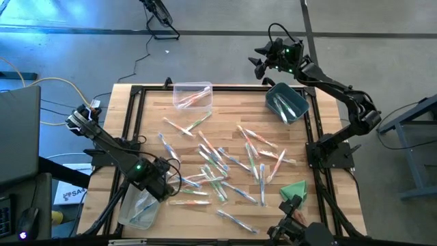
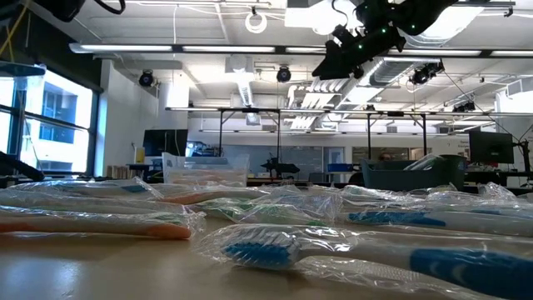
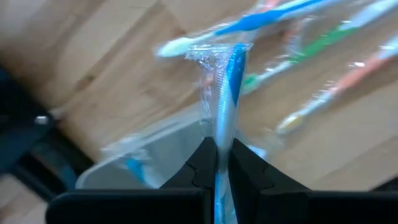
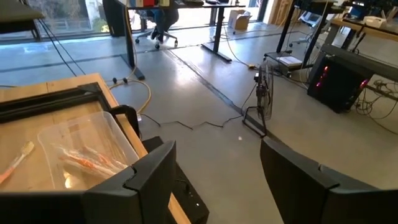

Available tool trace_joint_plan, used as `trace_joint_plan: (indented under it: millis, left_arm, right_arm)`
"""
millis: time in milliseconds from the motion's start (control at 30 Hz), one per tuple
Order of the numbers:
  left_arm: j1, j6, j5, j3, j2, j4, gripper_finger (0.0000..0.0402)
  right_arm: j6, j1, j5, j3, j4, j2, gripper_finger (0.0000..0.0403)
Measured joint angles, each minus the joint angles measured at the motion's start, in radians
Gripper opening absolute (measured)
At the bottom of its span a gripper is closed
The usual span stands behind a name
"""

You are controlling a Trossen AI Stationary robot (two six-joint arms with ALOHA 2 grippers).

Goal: Pick & Place Toothbrushes
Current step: Put the blue toothbrush into the gray bin

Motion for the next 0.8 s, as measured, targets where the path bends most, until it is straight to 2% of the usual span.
trace_joint_plan:
  millis: [267, 433, 567, 800]
  left_arm:
    - [0.001, -0.057, 0.066, 0.0, 0.0, 0.149, 0.0016]
    - [0.002, -0.119, 0.077, 0.0, 0.0, 0.135, 0.0016]
    - [0.001, -0.163, 0.131, 0.0, 0.0, 0.136, 0.0016]
    - [0.002, -0.17, 0.121, -0.035, 0.0, 0.147, 0.0016]
  right_arm:
    - [0.029, 0.0, 0.0, 0.0, 0.0, 0.0, 0.0227]
    - [0.033, 0.0, 0.0, 0.0, 0.0, 0.0, 0.0227]
    - [0.033, 0.0, 0.0, 0.0, -0.005, 0.0, 0.0227]
    - [0.027, 0.0, 0.0, 0.0, -0.044, 0.0, 0.0227]
